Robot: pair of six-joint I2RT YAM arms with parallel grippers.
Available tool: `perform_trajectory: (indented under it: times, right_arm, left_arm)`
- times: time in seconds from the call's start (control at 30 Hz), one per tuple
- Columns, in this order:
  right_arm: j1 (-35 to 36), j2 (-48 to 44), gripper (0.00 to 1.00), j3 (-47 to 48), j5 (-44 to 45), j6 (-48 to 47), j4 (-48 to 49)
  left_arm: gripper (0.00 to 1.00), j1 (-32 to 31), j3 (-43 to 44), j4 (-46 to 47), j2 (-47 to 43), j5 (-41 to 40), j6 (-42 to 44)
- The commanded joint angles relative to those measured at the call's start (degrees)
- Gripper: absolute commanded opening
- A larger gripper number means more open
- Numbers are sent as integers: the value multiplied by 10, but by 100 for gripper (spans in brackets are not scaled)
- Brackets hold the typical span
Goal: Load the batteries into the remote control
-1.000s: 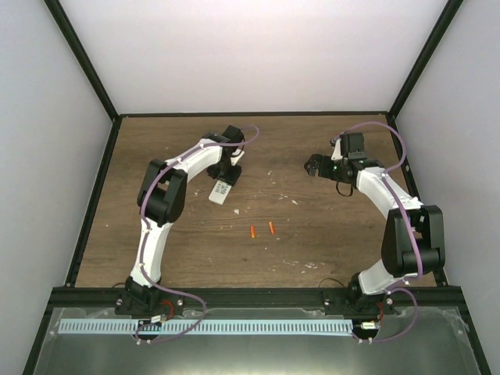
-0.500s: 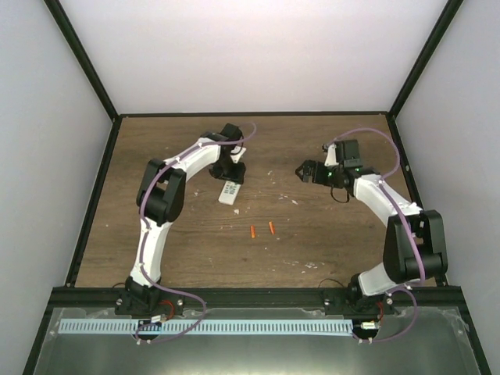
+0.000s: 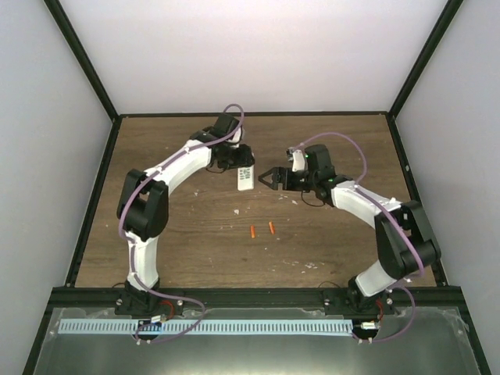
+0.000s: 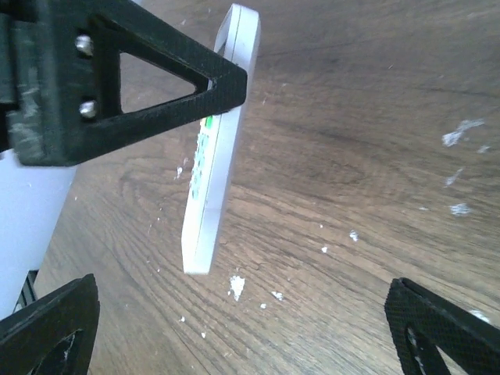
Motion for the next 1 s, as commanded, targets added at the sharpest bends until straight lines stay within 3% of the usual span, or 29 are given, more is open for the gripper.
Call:
perform_trajectory:
  times: [0.0,0.2,0.63,0.83,0.97]
  right_arm:
    - [20,25,91,26,-26,11,39]
    - [33,52,84,45,-33,1,31]
    - [50,94,70,74,-36,-20,-5]
    - [50,107,48,87,-51,-29,-6]
    - [50,113,44,93,-61,-30,-6]
  left_arm:
    - [13,-25,-37,47,-26,14,-66]
    - [11,-36,-81,83,-51,26,-107]
    - [9,-37,-83,106,-73,23,-138]
    - [8,-37,-85,108,-77,23,-143]
    - [7,-40,-95,113,-84,14,-152]
